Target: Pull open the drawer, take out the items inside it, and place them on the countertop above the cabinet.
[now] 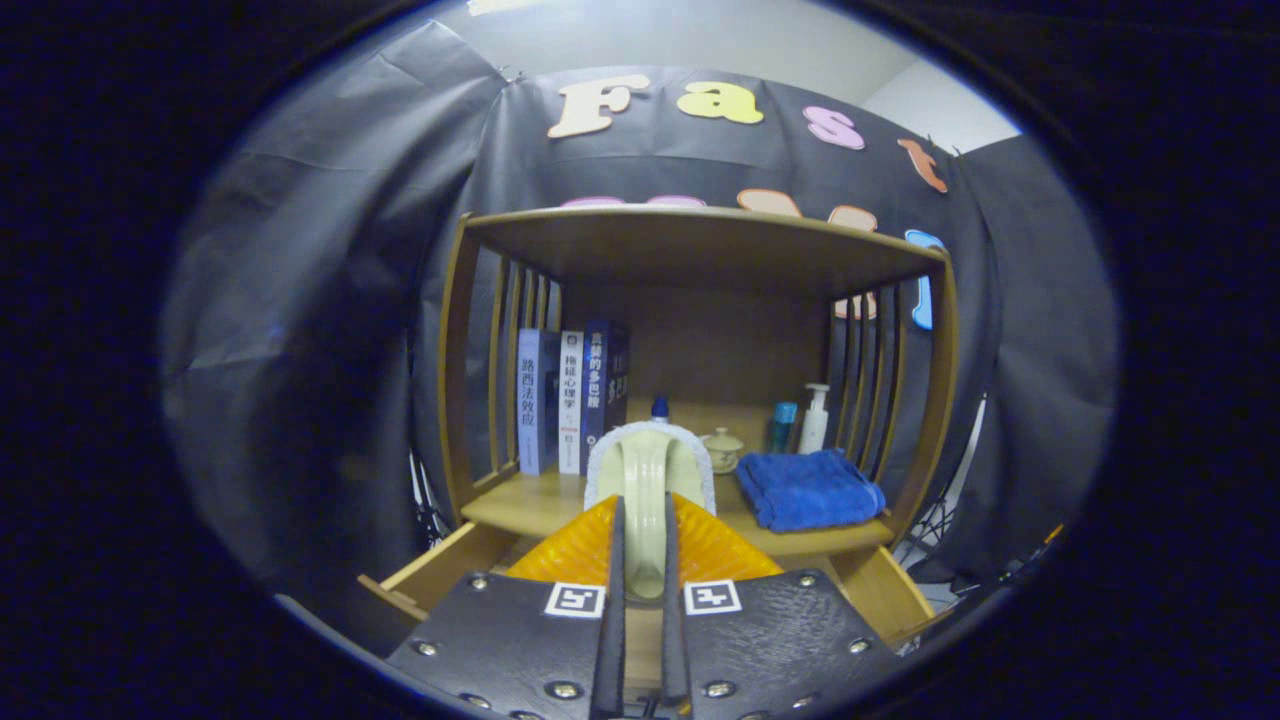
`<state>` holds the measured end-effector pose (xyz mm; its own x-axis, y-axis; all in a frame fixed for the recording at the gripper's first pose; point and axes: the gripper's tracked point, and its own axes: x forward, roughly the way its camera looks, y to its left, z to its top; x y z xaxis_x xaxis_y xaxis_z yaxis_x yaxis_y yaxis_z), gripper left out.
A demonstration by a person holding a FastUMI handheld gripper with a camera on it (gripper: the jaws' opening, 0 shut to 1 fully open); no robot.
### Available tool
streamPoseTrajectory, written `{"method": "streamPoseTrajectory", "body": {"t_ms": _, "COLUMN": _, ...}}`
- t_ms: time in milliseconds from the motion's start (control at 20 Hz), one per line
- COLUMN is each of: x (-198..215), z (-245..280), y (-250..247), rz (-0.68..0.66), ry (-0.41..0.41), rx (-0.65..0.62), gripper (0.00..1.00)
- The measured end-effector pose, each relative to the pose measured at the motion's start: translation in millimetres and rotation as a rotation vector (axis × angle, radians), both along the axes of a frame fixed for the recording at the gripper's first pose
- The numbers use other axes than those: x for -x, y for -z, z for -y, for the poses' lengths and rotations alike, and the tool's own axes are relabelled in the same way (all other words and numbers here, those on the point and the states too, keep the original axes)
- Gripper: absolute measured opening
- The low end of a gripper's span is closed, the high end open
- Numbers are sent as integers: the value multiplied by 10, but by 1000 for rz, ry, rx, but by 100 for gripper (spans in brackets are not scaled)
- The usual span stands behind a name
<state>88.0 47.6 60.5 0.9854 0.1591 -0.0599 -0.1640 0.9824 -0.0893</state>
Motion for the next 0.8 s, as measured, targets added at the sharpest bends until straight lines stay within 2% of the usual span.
{"method": "streamPoseTrajectory", "body": {"t_ms": 200, "x": -317, "z": -20, "y": -198, "rz": -20, "ry": 9, "rx": -23, "gripper": 15}}
{"method": "streamPoseTrajectory", "body": {"t_ms": 400, "x": -716, "z": 71, "y": -35, "rz": -107, "ry": 22, "rx": -27, "gripper": 15}}
{"method": "streamPoseTrajectory", "body": {"t_ms": 550, "x": -1029, "z": 235, "y": 251, "rz": -190, "ry": 72, "rx": -13, "gripper": 15}}
{"method": "streamPoseTrajectory", "body": {"t_ms": 800, "x": -1403, "z": 446, "y": 998, "rz": -397, "ry": 131, "rx": 17, "gripper": 15}}
